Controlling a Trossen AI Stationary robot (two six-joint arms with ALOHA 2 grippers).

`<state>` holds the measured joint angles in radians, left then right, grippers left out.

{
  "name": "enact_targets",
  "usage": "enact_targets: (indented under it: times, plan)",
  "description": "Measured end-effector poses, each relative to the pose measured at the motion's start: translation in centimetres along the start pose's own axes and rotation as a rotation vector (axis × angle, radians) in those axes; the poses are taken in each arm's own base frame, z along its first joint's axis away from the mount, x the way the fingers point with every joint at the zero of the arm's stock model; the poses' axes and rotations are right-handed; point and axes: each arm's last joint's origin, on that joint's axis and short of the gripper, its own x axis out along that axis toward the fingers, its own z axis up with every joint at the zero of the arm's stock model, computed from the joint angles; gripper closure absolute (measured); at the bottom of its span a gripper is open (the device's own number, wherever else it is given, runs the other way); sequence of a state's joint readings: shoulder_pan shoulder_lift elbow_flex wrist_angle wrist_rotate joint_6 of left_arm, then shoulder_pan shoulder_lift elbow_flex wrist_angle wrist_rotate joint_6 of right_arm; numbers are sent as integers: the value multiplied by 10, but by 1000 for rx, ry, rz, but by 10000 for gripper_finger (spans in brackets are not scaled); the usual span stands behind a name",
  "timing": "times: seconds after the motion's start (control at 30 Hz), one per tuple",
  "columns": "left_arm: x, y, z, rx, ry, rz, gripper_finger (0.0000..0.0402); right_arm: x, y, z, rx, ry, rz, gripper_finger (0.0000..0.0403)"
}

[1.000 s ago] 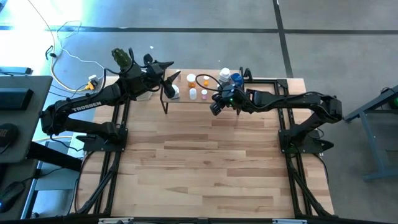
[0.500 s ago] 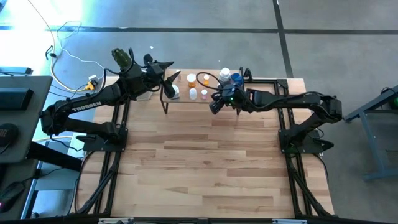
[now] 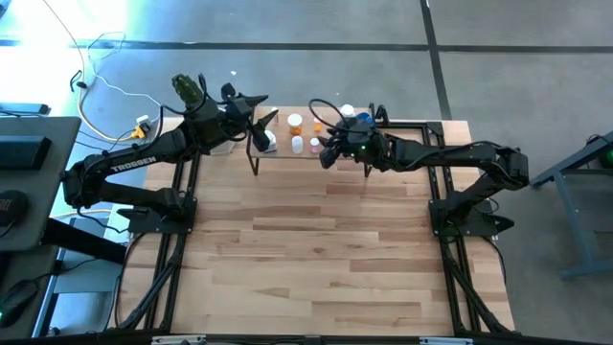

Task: Pick and place medicine bottles onto shelf by color
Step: Return to Home Position

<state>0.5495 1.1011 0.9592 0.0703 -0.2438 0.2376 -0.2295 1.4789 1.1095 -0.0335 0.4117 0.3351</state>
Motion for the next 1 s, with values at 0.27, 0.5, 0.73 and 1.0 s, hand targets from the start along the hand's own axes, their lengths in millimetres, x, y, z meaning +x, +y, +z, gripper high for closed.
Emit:
enact_targets:
  times: [0.27, 0.5, 0.73, 1.0]
  plan:
    - [0, -4, -2, -47, 7, -114, 186, -23, -3, 19, 33, -79, 31, 224]
    - [-3, -13, -3, -189, 13, -336, 186, -48, -7, 37, 11, -137, 106, 224]
    - [-17, -39, 2, -284, 62, -449, 186, -78, -13, 53, -47, -213, 184, 224]
    - [-54, -80, 4, -304, 64, -496, 186, -105, -19, 66, -76, -280, 273, 224]
